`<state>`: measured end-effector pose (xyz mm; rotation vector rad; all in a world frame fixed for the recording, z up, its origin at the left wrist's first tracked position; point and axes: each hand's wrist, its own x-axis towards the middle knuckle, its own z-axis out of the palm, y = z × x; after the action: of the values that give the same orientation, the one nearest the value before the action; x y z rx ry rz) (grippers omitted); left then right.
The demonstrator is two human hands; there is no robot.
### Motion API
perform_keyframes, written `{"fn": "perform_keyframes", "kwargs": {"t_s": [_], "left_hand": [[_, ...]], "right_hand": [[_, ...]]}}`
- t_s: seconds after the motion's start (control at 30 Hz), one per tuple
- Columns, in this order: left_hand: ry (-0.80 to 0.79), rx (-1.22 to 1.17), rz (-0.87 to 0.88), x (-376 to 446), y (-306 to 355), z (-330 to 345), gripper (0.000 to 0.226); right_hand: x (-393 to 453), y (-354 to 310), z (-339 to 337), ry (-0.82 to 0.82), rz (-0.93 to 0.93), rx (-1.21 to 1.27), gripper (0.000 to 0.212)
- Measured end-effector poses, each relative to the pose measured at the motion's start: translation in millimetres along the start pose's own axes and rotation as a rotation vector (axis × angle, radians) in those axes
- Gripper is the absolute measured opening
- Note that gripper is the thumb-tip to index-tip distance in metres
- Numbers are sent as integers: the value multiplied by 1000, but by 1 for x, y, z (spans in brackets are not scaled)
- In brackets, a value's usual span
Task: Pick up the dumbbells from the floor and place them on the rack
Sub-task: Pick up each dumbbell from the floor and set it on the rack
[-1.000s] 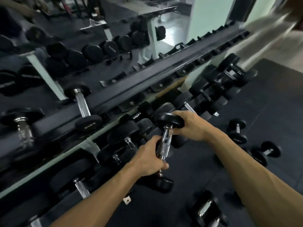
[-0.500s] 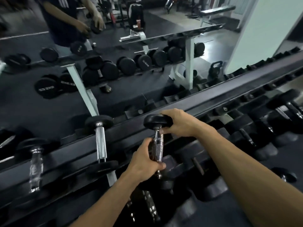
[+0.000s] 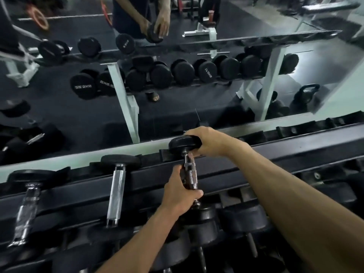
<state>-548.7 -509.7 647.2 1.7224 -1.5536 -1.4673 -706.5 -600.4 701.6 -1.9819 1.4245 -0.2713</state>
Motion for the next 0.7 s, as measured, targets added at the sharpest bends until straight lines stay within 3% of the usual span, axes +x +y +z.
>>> {"fn": "perform_keyframes", "kwargs": {"t_s": [0.7], "left_hand": [[28,-41,-57,27,-18,16,90]], "right_hand": [[29,35,20,-68,-5,89,30]]}}
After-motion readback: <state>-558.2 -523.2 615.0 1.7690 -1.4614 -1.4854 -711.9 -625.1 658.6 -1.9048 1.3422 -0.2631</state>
